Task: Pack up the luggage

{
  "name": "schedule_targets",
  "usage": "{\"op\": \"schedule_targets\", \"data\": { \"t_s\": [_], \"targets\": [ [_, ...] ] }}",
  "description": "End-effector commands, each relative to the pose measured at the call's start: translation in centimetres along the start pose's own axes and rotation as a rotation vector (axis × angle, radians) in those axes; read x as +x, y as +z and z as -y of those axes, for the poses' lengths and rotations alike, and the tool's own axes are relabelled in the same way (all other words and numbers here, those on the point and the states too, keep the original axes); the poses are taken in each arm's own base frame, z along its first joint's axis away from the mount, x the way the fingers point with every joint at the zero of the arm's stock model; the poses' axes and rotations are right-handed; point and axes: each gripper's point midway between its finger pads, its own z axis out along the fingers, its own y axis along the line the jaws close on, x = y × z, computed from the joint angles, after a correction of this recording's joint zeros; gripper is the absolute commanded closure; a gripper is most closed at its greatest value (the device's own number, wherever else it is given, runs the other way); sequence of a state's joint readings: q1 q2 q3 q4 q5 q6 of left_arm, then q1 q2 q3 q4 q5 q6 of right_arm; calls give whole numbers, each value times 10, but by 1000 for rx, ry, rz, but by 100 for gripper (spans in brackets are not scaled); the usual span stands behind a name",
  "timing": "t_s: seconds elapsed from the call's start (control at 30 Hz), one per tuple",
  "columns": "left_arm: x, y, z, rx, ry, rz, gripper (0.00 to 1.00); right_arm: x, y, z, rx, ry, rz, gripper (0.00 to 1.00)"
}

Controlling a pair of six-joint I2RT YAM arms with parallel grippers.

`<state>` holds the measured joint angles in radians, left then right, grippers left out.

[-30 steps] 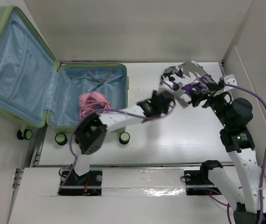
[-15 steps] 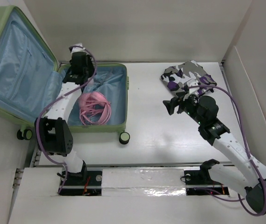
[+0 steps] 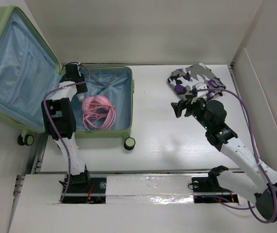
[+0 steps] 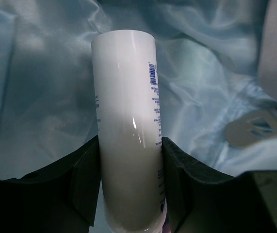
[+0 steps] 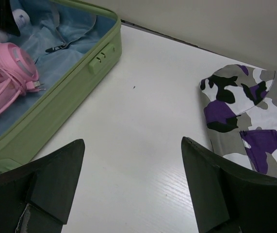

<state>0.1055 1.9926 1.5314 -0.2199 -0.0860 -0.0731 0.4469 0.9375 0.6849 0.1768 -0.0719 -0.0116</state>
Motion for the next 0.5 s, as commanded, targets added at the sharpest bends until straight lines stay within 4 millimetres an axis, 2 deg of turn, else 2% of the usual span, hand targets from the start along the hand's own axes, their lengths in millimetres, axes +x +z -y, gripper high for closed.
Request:
{"op": "schedule_targets", "data": {
  "t_s": [0.0, 0.03, 0.07, 0.17, 0.27, 0.3, 0.33, 0.37, 0.4, 0.43, 0.47],
  "targets": [
    [-41, -2, 5, 32, 49, 91, 66, -13, 5, 2, 18, -18, 62, 14],
    [-41, 1, 6, 33, 49, 88, 65, -9, 7, 2, 20, -18, 50, 14],
    [-46, 3, 7, 36, 45, 98, 58, -8, 8, 3, 21, -18, 47, 14],
    [-37, 17, 9, 40, 46, 77, 46, -1, 13, 7, 41, -18, 27, 16],
    [-27, 26, 14, 40, 56, 59, 43, 2, 14, 9, 55, -16, 18, 17],
    [-27, 26, 15, 42, 37, 62, 42, 3, 14, 15, 92, -14, 15, 17],
    [-35, 20, 22, 59, 33, 95, 39, 5, 15, 17, 101, -12, 12, 17],
    [-36, 16, 21, 58, 21, 106, 34, 6, 15, 18, 108, -12, 11, 17],
    [-50, -2, 27, 70, 9, 154, 32, 9, 16, 20, 118, -14, 2, 17],
    [-62, -11, 28, 78, -27, 204, 31, 10, 17, 21, 122, -14, -3, 20],
    [-62, -19, 31, 79, -45, 220, 30, 11, 18, 22, 125, -15, -9, 23]
  ]
}}
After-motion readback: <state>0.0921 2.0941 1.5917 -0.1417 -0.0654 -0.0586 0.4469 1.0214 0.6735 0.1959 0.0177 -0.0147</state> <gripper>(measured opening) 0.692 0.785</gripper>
